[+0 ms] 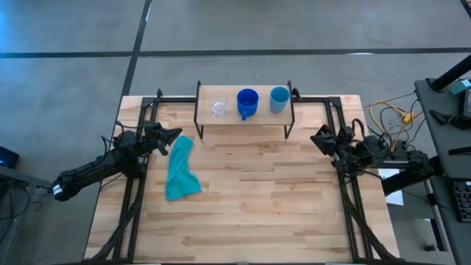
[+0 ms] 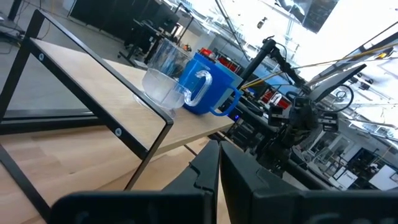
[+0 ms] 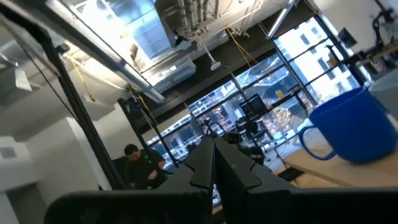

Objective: Stack small to large cups/mugs on shelf
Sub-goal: Return to Home Position

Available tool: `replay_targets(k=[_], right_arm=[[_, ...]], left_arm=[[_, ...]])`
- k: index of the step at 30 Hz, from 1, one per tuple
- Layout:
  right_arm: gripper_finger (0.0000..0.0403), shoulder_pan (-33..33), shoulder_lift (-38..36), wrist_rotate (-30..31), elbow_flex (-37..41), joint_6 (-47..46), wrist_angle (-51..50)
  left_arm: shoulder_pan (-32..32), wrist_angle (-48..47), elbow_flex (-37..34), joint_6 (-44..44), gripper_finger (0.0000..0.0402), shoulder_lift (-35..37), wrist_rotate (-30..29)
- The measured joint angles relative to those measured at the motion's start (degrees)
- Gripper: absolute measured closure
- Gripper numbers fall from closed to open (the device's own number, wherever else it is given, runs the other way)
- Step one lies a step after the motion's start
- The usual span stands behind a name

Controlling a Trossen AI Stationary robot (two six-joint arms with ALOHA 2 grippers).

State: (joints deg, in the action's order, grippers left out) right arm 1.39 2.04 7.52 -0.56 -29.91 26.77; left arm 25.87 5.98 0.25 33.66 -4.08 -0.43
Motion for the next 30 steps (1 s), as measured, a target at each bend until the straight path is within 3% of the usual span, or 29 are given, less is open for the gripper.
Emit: replay_targets(k=[8,22,30], right_arm=[[0.0394,0.0,-0.1,-9.2,0.0,12.0,-5.6],[0.0394,0.0,-0.1,-9.5,0.0,7.2,-24.4],[0.0394,0.0,-0.1,-9.1,-4.8,7.2,-38.1]], left_arm=[[0.0,0.0,0.0,-0.7,0.0402,0.0,0.1],[0.0,2.7,0.5,-15.4,0.0402,1.5,3.3],[0.0,0.9,1.4,-20.5,0.0402,1.4,4.0]])
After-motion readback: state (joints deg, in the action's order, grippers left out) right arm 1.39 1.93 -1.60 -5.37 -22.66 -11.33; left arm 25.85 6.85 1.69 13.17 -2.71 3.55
